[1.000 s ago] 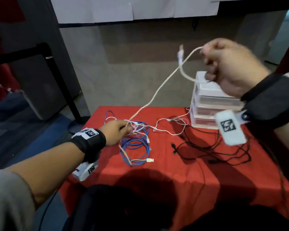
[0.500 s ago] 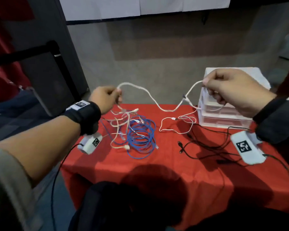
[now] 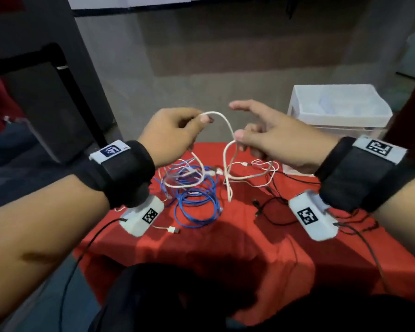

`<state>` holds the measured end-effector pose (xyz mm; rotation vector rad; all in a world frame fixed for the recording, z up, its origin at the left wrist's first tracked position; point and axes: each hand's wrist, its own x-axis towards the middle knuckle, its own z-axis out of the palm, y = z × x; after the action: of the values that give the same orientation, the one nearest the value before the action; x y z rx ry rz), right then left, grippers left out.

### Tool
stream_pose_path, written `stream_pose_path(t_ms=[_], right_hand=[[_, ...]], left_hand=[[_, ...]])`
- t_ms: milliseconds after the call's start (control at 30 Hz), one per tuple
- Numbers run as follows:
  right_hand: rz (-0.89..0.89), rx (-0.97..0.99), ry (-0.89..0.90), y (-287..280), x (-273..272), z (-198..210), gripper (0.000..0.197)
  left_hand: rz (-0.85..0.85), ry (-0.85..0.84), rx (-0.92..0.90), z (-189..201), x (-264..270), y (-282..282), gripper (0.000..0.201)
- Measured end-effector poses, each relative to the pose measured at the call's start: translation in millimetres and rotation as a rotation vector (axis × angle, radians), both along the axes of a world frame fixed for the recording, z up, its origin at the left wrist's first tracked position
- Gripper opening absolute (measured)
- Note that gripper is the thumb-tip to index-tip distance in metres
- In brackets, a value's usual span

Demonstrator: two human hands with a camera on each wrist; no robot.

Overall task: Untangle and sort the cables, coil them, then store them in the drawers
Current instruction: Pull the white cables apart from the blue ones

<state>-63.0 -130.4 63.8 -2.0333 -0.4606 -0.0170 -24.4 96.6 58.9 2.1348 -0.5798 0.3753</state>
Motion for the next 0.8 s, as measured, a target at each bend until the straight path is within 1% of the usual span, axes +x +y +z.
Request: stream_pose_path(t_ms=[33,67,133,200,300,333,367,400,467,500,567,600,633,667,700,733,767,800], right_hand=[[0.021,-0.004,0.012,7,2,-1,0.040],[0.004,0.006,0.012,12,6,-1,0.034],[-0.126,0.055,0.018,13,20,-1,0.018],[-0.265,0.053,0.019,4,37,0,0.020],[-0.366,0.072,-0.025,-11,61,7,0.023],[-0.396,0.098,-0.056,-17,71,11,0.024],[-0.427,0.126,-0.089,-23,80,16,0.025],[-0.451,0.147,-0.119,-28,90,20,0.025],[-0.491,0.144,-0.155,-37,108,22,0.024],[-0.504,0.133,-0.152,-39,115,18,0.023],[-0.494,0.095,-0.096,-41,127,-1,0.019],[-0.467,0.026,-0.054,-41,131,-16,0.018],[-0.417,-0.120,-0.011,-41,135,-33,0.019],[-0.345,-0.341,0.047,-43,137,-52,0.018],[-0.267,-0.559,0.131,-44,138,-71,0.016],[-0.207,-0.750,0.210,-43,136,-90,0.022],[-0.179,-0.883,0.271,-44,133,-105,0.037],[-0.179,-0.929,0.303,-43,130,-115,0.051]], left_hand=[[-0.045,0.004,-0.009,-2,-2,-12,0.022],[-0.075,0.012,-0.040,-4,-1,-22,0.022],[-0.123,0.069,-0.135,-8,2,-38,0.020],[-0.130,0.105,-0.193,-13,10,-47,0.020],[-0.073,0.169,-0.271,-22,29,-45,0.032],[-0.045,0.206,-0.264,-29,38,-40,0.032],[-0.006,0.230,-0.208,-38,47,-33,0.028],[0.033,0.241,-0.105,-48,54,-24,0.027],[0.067,0.263,0.162,-70,66,-4,0.031],[0.033,0.292,0.314,-79,67,5,0.034],[-0.117,0.341,0.649,-100,66,17,0.049],[-0.200,0.341,0.804,-111,64,21,0.051],[-0.264,0.327,0.920,-123,60,26,0.048],[-0.302,0.313,0.981,-133,58,30,0.045],[-0.314,0.320,0.992,-141,56,35,0.047],[-0.312,0.323,0.985,-147,55,40,0.053],[-0.304,0.321,0.974,-151,54,44,0.060],[-0.296,0.313,0.953,-153,53,48,0.065]])
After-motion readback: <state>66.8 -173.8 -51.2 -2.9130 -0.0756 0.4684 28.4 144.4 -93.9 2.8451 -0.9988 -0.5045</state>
